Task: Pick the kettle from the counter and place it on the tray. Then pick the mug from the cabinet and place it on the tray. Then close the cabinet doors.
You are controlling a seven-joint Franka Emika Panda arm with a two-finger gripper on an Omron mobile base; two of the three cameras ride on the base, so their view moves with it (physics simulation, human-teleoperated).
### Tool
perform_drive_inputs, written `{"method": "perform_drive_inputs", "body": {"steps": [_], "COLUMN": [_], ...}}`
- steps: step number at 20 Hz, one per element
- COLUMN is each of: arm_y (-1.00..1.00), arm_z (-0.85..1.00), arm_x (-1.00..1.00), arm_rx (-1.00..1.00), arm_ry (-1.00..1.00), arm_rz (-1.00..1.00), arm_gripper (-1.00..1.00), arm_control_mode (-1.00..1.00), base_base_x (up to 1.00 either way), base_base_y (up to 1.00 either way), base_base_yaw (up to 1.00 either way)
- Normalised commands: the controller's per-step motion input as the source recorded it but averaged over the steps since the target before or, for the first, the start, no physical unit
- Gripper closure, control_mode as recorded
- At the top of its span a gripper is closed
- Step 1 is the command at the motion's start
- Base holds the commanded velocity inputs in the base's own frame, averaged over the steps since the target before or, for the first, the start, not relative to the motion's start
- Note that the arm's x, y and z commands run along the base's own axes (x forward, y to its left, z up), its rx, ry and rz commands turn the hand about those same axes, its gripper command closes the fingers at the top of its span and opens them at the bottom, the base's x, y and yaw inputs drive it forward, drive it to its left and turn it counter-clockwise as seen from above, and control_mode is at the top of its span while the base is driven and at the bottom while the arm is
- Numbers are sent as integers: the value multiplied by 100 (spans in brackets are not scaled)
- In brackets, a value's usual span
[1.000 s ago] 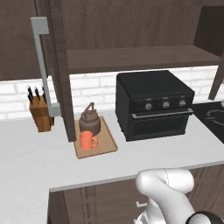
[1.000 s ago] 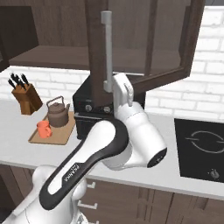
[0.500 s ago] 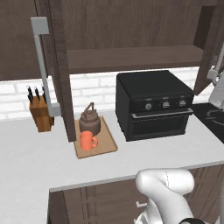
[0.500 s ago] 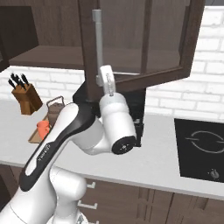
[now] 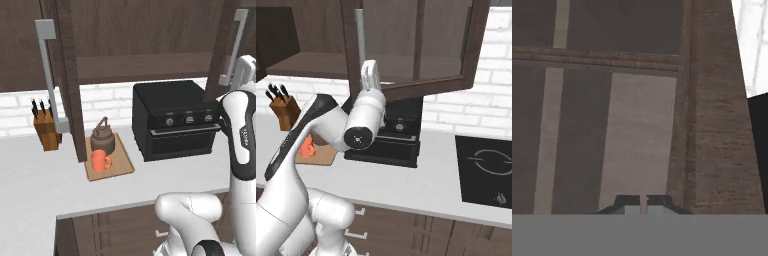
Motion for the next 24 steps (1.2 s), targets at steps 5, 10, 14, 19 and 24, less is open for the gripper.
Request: {"method": "perform_drive_inputs", "body": {"steps": [5,10,14,19,24], "arm_y": [-9,-8,-6,-6,-9], "arm_z": [12,4,0,2,0], "arm_x": [68,72,77,78,77], "arm_rx": [1,2,3,4,5], "arm_ry": [13,10,9,12,11], "arm_rz": [-17,-14,-6,0,0], "arm_gripper": [100,100,100,100,100], "arm_control_mode": [-100,-100,-100,-100,-100], "base_base_x": [0,0,0,0,0], "base_base_y": [0,0,0,0,0], "base_base_yaw": [0,0,0,0,0]}}
